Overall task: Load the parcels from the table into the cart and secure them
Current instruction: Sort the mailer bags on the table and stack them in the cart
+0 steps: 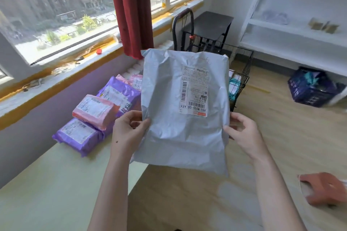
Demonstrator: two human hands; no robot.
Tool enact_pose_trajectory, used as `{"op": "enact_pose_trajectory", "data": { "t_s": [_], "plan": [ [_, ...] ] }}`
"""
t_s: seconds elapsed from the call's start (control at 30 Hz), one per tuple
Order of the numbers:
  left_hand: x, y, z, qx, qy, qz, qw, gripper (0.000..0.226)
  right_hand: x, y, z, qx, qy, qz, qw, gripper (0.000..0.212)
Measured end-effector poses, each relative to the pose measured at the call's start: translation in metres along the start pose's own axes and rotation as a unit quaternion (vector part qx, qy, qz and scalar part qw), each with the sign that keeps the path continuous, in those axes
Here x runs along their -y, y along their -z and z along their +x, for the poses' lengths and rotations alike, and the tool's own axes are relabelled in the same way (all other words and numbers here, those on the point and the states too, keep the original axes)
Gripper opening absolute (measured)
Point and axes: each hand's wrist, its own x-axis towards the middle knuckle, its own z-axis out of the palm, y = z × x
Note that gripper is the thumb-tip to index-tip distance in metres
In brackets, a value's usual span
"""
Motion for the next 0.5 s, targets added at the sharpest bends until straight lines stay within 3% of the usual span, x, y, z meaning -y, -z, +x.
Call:
{"op": "enact_pose_trajectory", "data": {
  "t_s": [0.5],
  "plan": [
    [-0.003,-0.11,0.128,0.077,0.058,-0.02,0.995,0.021,-0.023,0.034,0.126,-0.079,-0.012,0.015,0.997,0.04]
  ]
}}
